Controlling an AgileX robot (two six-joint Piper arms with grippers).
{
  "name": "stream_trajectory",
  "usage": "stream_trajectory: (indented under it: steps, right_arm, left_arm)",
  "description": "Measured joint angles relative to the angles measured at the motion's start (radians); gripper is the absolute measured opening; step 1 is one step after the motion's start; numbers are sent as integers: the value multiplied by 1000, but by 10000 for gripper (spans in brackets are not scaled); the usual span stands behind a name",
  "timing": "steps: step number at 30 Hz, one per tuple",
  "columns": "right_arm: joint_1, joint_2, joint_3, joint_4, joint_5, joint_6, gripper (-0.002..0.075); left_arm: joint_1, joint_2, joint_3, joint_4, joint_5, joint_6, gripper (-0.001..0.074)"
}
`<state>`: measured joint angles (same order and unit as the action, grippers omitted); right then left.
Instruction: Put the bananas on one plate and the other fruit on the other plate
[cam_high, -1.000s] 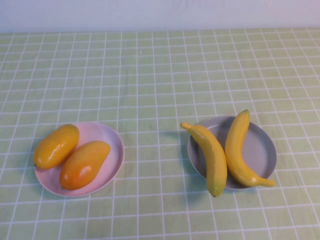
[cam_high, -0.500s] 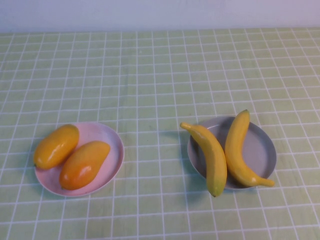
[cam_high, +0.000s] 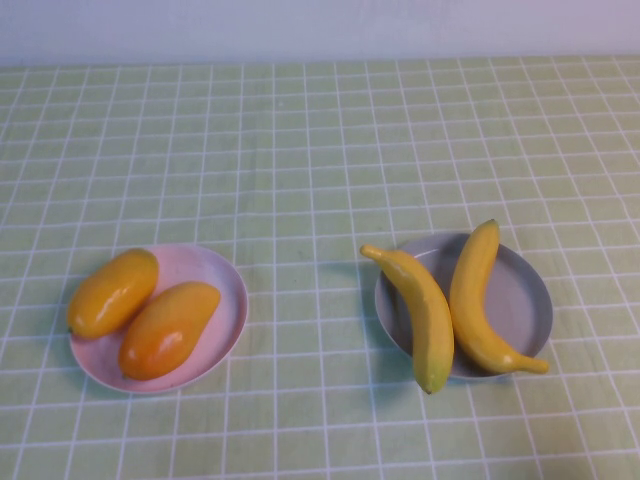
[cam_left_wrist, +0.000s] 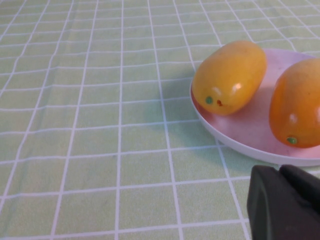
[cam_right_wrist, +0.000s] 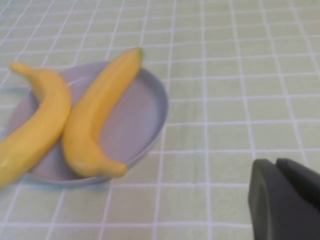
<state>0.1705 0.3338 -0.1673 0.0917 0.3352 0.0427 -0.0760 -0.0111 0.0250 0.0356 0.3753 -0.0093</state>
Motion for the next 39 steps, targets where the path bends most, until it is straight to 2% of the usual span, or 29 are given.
stream_trajectory:
  steps: [4,8,13,24,39]
  right_arm:
    - [-79,-109,117,2,-127,-61,-15]
    - [-112,-221,189,4,-187,-71,-15]
    - [-120,-332,191,6,-155,-73,-15]
    - [-119,-342,191,6,45,-93,-15]
    - [-119,-344,193,8,55,-93,-15]
  left_arm:
    - [0,0,0,2,0,0,-1]
    - [0,0,0,2,0,0,-1]
    - [0,0,0,2,0,0,-1]
    - [0,0,0,2,0,0,-1]
    - [0,0,0,2,0,0,-1]
